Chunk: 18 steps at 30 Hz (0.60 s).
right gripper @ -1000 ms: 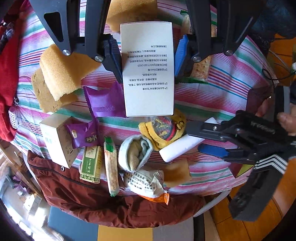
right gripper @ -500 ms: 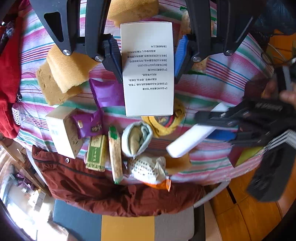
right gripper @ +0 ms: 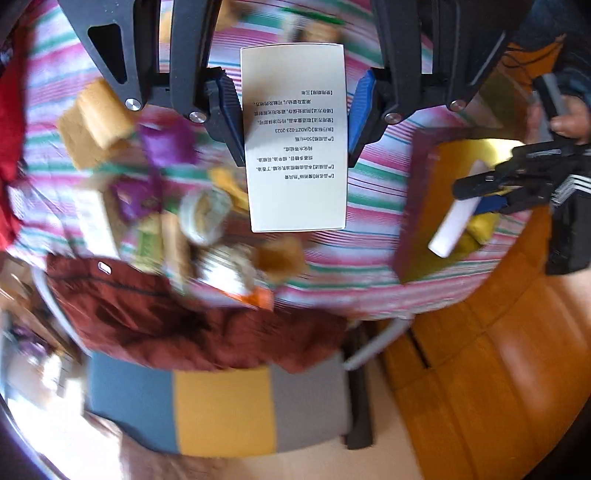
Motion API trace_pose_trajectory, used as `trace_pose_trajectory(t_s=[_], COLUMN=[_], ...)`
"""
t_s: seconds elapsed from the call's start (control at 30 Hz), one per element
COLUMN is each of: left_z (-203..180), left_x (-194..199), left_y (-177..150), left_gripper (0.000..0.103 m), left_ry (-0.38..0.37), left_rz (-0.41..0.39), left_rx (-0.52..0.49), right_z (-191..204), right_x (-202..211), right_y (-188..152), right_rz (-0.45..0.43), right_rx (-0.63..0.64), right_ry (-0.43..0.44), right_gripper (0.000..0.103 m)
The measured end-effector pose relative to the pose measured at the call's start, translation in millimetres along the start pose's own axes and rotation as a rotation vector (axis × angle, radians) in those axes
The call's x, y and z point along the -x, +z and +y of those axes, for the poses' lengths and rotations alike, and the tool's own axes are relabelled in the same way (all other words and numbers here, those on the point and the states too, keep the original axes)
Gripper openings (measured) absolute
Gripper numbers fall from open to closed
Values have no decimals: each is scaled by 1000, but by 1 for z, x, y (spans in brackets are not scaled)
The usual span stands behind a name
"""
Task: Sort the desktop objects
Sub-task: 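Carry soap bar to gold tray with left gripper while right gripper carries white box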
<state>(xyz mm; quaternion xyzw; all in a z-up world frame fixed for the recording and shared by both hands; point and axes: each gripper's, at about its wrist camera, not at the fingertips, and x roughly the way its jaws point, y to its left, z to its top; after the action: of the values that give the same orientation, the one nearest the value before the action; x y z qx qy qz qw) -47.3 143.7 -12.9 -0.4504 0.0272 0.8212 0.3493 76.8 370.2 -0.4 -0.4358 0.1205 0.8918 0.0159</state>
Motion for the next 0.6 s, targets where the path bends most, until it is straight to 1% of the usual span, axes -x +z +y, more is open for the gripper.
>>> trace_pose_trajectory(t_s=[0.07,0.13,0.23,0.27,0.4,0.47,0.53,0.6], left_z=[25,55,89,102,135,148,157,169], left_x=[12,23,33,38,51,52,52,58], left_y=[-6,-15,-28,-33,-48,-48,-47,-46], left_gripper=[59,59,59,59,60,60,60,61], left_ry=[48,127,182,212,280,313,327,352], left_rz=[-18,-39,-55,-60,-90,-99,-109,-144], left_rx=[52,107,182,206,266,287,307,327], right_z=[28,58,101,112,168,195,214,235], right_x=[-6,-20,-44,-51,-85,-103,-117,-132], right_y=[9,17,29,31,40,46,54,67], right_rz=[8,27,60,70,119,141,153,145], right_rx=[36,73,117,128,207,240,256,256], right_ry=[58,100,151,161,188,197,197,213], right_gripper=[51,51,51,51,51,51,51,51])
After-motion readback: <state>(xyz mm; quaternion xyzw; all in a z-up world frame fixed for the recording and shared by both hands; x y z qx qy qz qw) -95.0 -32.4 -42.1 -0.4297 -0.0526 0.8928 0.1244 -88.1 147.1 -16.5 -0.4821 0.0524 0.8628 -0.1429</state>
